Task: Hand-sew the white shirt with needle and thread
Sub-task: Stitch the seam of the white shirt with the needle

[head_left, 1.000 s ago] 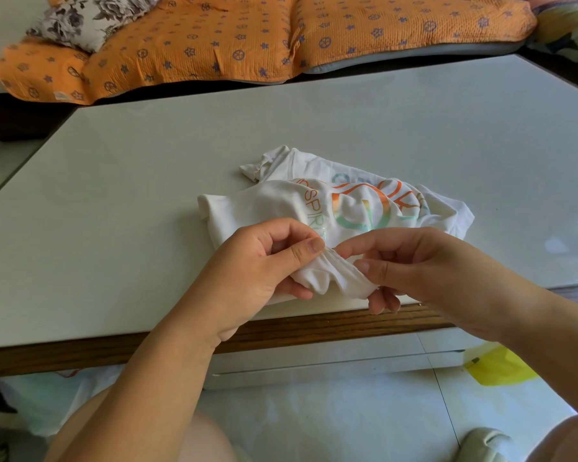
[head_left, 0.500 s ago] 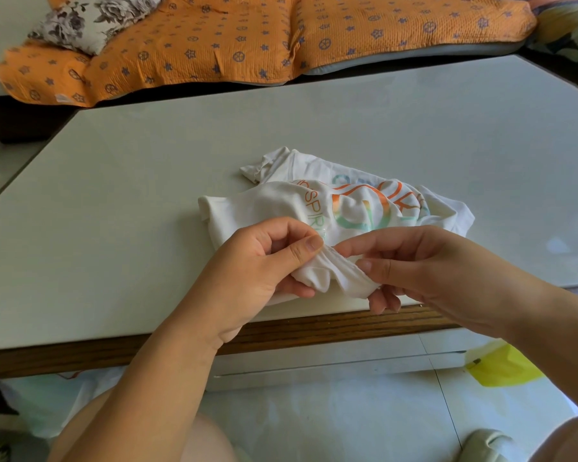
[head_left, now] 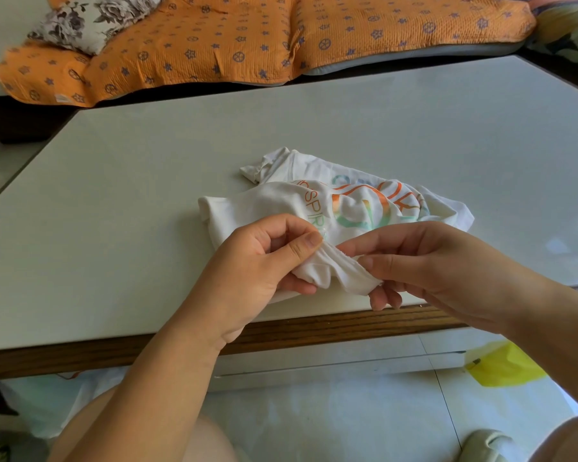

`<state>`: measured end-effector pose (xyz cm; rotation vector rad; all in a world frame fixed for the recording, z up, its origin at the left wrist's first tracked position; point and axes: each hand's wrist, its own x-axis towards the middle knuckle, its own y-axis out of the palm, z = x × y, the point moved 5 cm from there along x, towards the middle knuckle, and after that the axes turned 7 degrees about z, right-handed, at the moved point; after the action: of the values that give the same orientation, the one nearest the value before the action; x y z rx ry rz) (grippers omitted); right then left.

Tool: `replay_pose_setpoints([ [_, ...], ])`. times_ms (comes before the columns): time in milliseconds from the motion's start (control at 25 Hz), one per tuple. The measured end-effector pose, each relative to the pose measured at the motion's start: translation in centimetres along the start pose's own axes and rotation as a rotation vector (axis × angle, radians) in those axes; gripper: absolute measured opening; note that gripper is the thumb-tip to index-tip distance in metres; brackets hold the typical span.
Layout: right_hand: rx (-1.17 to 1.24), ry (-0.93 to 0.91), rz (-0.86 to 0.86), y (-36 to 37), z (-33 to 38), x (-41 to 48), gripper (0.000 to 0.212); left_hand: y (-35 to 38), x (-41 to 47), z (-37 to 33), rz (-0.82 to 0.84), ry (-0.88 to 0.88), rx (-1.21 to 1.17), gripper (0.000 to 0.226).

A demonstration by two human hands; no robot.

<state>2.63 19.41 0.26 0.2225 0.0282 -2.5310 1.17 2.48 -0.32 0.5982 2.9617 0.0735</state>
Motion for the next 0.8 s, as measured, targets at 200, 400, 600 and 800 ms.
replay_pose_setpoints([
  [200,0.001,0.008,-0.013,0.08,0.31,0.06,0.020,0.00,-0.08,-0.21,-0.010,0.019,0.004,0.008],
  [400,-0.004,-0.010,-0.016,0.25,0.62,0.01,0.024,-0.05,-0.13,-0.34,0.001,0.019,0.001,0.008],
  [600,-0.025,-0.018,-0.012,0.14,0.42,0.04,0.024,-0.01,-0.14,-0.18,0.006,0.004,-0.015,0.008],
  [800,-0.017,-0.015,-0.019,0.09,-0.02,0.04,0.024,0.04,-0.04,0.16,0.026,-0.052,-0.040,0.014],
])
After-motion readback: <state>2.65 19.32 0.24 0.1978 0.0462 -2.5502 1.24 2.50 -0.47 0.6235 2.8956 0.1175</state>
